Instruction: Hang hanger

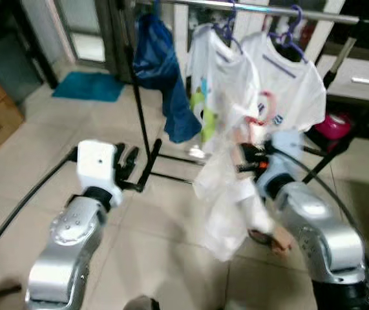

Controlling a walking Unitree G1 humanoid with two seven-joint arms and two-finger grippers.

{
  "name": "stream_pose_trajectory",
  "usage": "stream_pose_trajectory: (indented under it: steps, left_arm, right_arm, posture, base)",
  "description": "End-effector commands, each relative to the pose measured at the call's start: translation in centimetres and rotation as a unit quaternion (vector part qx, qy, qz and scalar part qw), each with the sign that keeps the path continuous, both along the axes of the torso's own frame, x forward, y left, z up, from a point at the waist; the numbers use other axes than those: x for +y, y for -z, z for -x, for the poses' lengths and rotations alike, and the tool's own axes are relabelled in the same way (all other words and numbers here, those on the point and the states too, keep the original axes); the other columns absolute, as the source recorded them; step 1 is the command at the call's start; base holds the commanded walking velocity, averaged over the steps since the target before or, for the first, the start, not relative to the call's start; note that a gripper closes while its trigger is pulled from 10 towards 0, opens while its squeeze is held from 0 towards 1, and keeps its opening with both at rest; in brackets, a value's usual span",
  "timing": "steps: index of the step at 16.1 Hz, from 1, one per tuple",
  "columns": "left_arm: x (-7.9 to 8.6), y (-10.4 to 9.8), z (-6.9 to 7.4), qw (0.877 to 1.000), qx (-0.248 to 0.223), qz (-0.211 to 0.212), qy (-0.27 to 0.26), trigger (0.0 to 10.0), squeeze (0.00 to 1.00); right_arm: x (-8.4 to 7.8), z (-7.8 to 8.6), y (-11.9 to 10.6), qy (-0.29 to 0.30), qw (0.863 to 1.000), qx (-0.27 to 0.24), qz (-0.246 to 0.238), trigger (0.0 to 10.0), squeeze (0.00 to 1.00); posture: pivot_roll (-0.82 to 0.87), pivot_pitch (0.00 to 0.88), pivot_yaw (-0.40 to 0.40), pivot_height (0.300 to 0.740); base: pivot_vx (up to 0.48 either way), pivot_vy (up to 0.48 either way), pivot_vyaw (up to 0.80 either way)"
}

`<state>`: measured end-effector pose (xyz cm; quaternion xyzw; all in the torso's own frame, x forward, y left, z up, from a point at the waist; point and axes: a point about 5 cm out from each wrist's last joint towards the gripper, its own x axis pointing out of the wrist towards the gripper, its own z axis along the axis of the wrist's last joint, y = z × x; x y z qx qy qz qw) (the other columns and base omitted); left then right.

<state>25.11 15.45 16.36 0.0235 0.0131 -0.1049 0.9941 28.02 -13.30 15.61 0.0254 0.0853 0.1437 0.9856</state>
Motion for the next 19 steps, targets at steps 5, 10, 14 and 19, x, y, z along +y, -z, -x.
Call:
stream_pose_trajectory:
  steps: [5,10,14,19]
  left_arm:
    - [0.2,0.1,0.3,1.0,-0.005,-0.003,-0.004,10.0,0.0]
    - [2.1,0.0,0.5,0.999,-0.016,-0.033,-0.026,10.0,0.0]
    - [3.1,-0.4,0.7,0.997,-0.039,-0.056,-0.042,10.0,0.0]
    - [2.4,-0.5,0.5,0.997,-0.043,-0.058,-0.023,10.0,0.0]
  right_arm:
    - [-0.6,-0.3,-0.5,-0.002,0.999,-0.023,0.031,10.0,0.0]
    - [-1.2,-0.5,-0.7,0.012,0.998,-0.027,0.06,10.0,0.0]
    - [-2.0,-0.3,0.7,0.028,0.996,0.0,0.08,10.0,0.0]
    - [-2.6,-0.2,1.2,0.06,0.995,0.001,0.074,10.0,0.0]
  posture:
    - [-0.12,0.076,0.024,0.74]
    - [-0.13,0.092,0.039,0.74]
    - [-0.1,0.091,0.033,0.74]
    - [-0.1,0.09,0.043,0.74]
  base:
    - [0.347,0.0,0.0]
    - [0.353,0.0,0.0]
    - [0.366,0.0,0.0]
    - [0.376,0.0,0.0]
